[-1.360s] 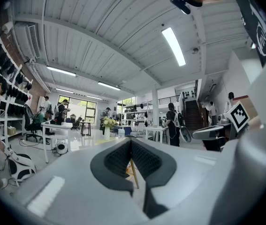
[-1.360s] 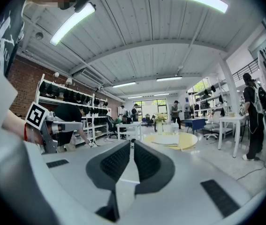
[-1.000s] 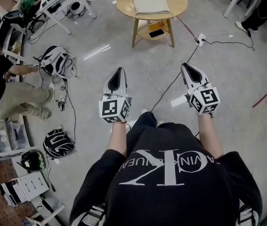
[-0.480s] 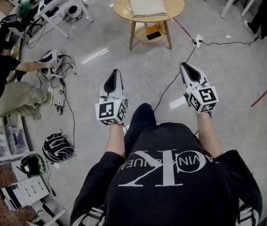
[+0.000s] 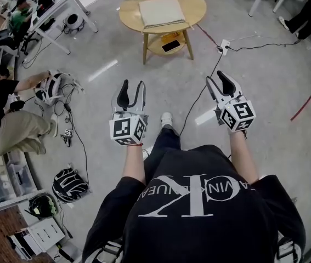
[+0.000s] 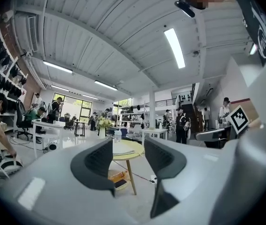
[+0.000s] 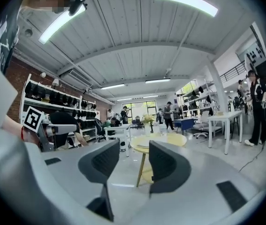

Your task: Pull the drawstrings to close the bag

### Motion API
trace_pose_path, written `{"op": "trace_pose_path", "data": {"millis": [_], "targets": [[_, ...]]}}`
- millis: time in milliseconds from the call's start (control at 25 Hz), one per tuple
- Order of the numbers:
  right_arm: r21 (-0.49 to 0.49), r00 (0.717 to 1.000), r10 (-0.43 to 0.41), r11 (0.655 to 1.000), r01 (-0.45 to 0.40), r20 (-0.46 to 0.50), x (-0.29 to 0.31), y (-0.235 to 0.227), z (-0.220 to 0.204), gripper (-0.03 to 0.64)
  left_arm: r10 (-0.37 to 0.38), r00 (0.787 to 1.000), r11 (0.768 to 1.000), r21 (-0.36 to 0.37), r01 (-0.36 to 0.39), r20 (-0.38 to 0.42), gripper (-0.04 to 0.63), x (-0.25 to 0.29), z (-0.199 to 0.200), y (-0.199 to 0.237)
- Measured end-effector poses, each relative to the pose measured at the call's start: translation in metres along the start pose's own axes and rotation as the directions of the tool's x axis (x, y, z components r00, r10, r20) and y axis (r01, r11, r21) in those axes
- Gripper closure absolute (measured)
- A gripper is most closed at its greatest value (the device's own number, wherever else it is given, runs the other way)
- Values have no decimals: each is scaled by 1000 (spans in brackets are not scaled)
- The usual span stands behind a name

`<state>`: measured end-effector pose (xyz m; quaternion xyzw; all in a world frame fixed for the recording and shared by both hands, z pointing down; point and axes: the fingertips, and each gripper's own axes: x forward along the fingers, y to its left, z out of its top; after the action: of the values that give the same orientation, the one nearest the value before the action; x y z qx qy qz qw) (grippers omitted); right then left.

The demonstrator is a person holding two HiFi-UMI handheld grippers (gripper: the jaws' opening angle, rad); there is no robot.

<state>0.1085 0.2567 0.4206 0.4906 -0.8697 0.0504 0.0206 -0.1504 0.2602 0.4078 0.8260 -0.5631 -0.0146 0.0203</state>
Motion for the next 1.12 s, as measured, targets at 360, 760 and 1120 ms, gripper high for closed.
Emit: {"op": "trace_pose_path", "data": {"millis": [360, 760, 1120], "targets": [[61, 999, 7, 998, -5, -40, 88, -41, 2, 425, -17, 999, 1000, -13, 17, -51, 377, 92, -8, 52], [100, 993, -43, 994, 53, -108, 176, -78, -14, 422, -81, 990, 997, -28, 78, -118, 373, 190, -28, 105], [105, 984, -67, 991, 85, -164, 230, -100, -36, 422, -141, 977, 990, -54, 134, -157, 365, 258, -58, 136]]}}
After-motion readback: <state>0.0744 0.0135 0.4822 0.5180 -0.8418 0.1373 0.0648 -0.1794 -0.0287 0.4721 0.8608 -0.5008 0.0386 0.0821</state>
